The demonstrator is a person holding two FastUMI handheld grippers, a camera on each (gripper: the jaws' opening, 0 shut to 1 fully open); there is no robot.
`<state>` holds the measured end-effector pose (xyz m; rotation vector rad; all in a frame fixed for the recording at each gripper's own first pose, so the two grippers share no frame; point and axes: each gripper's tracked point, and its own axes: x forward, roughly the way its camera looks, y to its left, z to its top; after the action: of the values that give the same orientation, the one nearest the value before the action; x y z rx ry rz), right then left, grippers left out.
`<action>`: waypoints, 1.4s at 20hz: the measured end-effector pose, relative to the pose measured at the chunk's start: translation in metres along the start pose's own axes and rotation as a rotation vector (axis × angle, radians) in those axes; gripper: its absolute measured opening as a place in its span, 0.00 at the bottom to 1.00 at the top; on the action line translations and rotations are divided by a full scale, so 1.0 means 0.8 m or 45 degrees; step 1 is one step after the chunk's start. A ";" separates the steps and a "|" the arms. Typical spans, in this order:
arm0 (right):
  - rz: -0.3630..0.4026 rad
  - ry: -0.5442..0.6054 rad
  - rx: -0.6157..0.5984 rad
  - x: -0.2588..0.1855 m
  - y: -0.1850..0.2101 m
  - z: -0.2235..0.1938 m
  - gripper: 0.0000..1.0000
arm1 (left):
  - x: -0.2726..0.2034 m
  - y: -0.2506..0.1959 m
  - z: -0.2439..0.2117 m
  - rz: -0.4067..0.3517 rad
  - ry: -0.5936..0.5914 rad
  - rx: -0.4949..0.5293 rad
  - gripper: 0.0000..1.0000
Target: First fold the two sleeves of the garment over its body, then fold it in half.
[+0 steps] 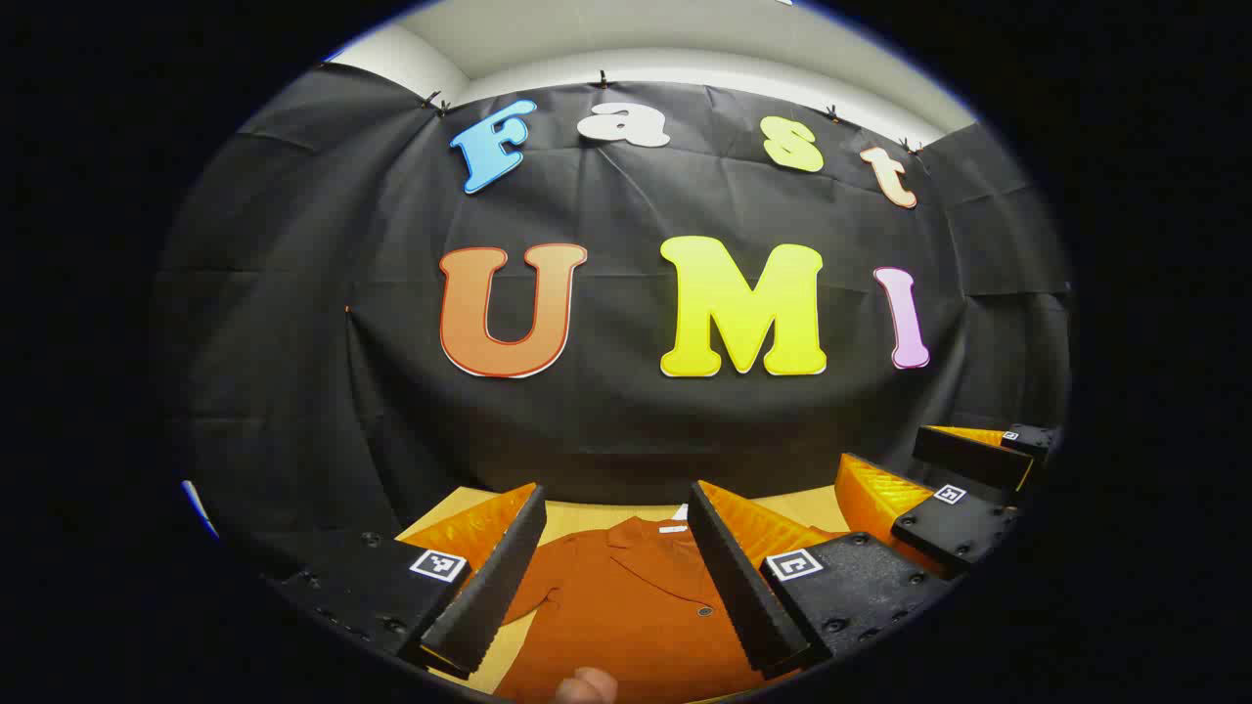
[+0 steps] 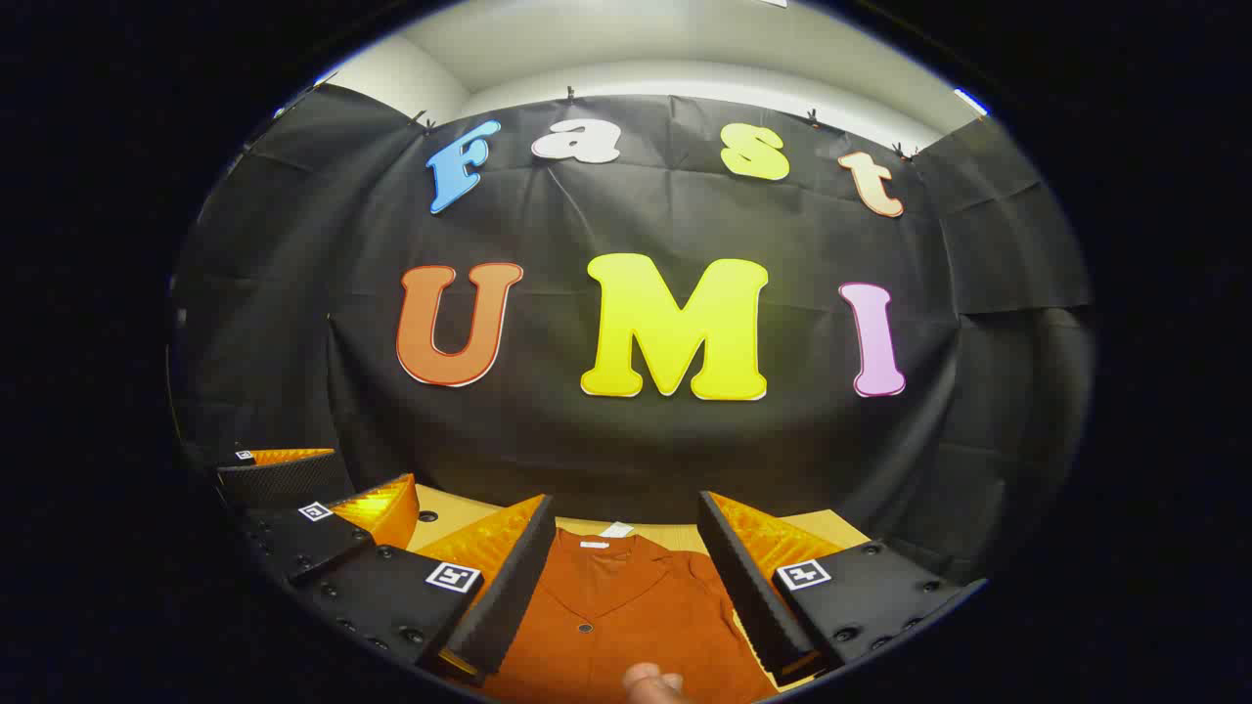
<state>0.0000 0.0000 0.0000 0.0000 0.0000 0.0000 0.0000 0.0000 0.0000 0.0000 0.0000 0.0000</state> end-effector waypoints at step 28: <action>-0.117 -0.031 -0.060 -0.012 -0.061 0.009 0.94 | 0.002 -0.011 -0.024 -0.050 0.036 -0.021 1.00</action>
<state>-0.0096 -0.0491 0.0071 -0.0475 -0.0243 -0.0916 0.0019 -0.0089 -0.0188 -0.0161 0.0285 -0.0395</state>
